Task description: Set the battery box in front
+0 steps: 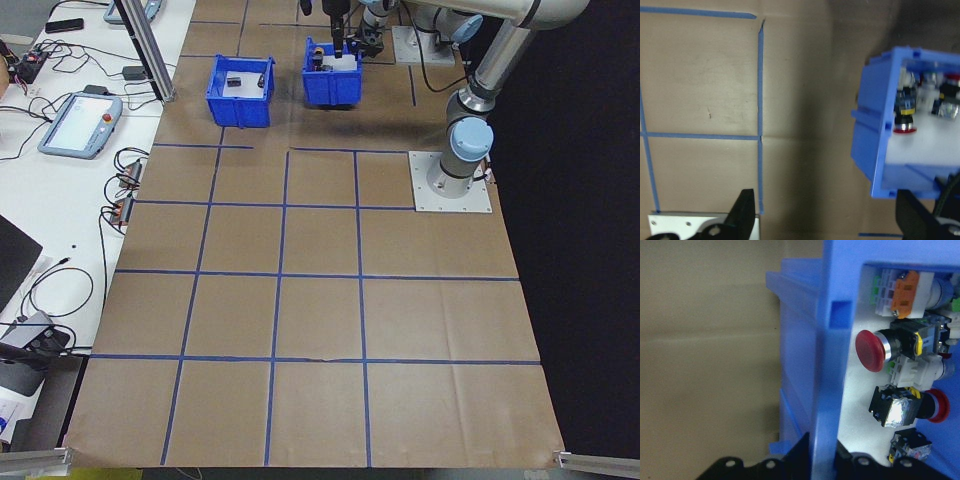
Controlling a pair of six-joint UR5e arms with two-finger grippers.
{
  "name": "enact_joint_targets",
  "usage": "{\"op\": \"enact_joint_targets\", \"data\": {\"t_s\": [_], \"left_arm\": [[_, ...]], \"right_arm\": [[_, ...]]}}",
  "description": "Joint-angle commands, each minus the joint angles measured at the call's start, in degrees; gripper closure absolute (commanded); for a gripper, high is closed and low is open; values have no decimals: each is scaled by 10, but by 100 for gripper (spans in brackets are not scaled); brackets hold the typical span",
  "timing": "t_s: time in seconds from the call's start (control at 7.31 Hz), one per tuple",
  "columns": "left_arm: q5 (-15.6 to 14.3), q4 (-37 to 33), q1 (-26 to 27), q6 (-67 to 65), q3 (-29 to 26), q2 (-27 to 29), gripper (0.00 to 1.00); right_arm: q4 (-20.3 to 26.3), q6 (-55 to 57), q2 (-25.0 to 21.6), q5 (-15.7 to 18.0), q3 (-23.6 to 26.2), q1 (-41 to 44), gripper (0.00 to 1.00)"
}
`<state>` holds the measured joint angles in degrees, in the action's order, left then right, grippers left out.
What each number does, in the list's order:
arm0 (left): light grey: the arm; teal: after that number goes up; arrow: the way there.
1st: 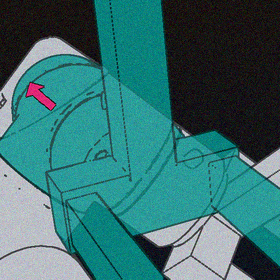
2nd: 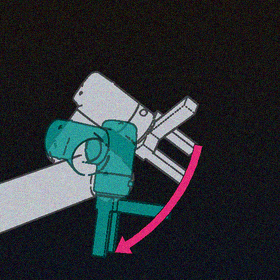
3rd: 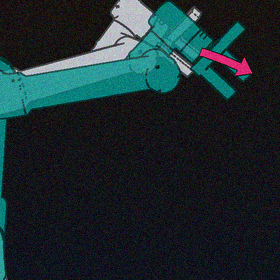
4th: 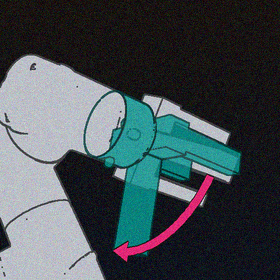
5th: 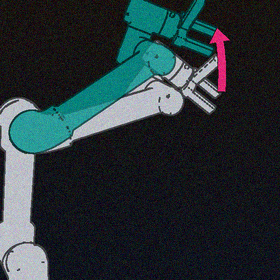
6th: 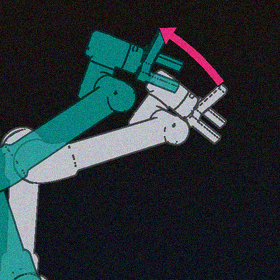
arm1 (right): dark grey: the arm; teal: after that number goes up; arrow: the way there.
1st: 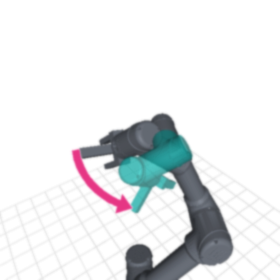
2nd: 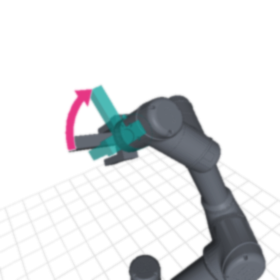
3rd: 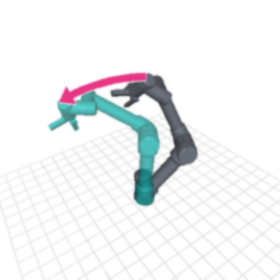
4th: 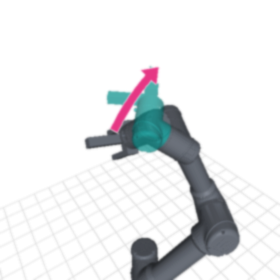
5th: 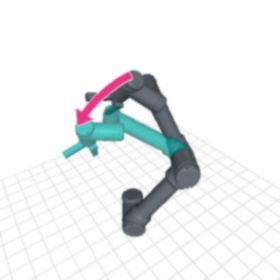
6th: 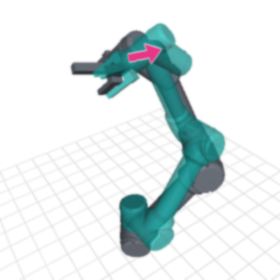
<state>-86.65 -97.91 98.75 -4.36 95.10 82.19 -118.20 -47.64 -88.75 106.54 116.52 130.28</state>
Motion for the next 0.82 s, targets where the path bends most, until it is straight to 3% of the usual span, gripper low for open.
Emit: {"op": "enact_joint_targets", "data": {"t_s": [0.0, 0.14, 0.55, 0.68], "left_arm": [[-10, -6, -65, 127, 17, -40, 0], [-10, -11, -98, 149, 21, -45, 0], [-17, -4, -102, 139, 32, -53, 0], [-45, -3, -102, 112, 32, -51, 0]], "right_arm": [[0, 24, 52, 18, -32, 28, 97], [-4, 18, 55, 24, -27, 28, 97], [-39, -7, 58, 46, 5, 27, 98], [-52, -23, 57, 46, 15, 26, 98]]}}
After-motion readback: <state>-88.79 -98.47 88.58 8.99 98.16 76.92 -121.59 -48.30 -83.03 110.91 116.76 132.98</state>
